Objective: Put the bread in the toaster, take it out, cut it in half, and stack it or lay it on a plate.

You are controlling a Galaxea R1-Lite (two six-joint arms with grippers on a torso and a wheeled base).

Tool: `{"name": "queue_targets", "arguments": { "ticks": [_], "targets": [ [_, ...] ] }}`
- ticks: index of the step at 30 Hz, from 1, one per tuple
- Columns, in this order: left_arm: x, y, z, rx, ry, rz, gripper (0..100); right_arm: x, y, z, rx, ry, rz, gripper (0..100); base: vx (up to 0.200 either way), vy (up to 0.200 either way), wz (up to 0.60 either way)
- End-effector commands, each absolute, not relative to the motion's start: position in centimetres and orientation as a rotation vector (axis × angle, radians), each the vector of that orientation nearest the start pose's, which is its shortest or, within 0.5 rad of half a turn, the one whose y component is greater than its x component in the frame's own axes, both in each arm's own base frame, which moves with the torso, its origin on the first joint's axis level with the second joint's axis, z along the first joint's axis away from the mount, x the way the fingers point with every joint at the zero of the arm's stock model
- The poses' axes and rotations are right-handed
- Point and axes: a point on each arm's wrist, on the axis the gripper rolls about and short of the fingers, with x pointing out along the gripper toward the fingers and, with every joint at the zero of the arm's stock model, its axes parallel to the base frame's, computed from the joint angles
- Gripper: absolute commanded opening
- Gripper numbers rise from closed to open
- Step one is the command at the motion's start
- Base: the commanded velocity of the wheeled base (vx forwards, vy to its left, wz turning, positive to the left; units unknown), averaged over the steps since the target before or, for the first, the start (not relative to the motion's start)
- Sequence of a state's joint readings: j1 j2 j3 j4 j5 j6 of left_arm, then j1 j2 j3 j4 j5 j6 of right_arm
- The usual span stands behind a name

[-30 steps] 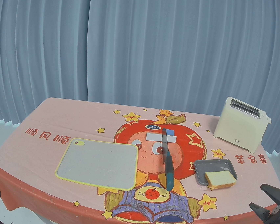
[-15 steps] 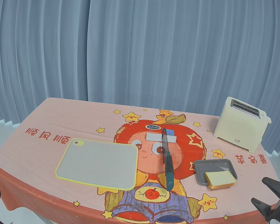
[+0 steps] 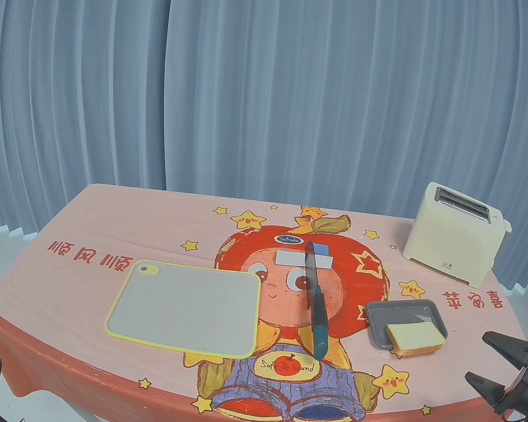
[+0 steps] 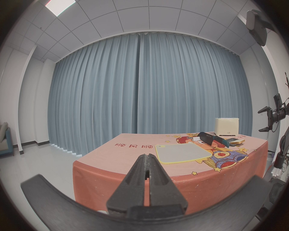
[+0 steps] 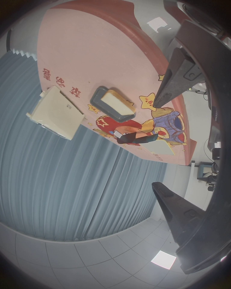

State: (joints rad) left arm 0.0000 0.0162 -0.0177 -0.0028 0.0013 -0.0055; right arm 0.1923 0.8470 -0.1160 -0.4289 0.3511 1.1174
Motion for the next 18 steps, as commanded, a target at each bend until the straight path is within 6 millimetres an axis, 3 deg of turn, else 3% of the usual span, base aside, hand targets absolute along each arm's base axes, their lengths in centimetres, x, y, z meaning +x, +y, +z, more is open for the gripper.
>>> {"name": "queue_targets", "arguments": {
  "ticks": [1,9,18],
  "targets": [
    [-2.3,0.0,7.6,-0.006,-0.002,0.002,0,8.0,2.5,12.9,1.100,0.635,0.304,100,0.000,0.000,0.00],
    [-2.3,0.0,7.6,-0.006,-0.002,0.002,0,9.5,2.8,11.9,1.098,0.741,0.232,100,0.000,0.000,0.00],
    [-2.3,0.0,7.6,-0.006,-0.002,0.002,0,9.7,2.9,11.8,1.107,0.769,0.255,100,0.000,0.000,0.00]
  ]
}}
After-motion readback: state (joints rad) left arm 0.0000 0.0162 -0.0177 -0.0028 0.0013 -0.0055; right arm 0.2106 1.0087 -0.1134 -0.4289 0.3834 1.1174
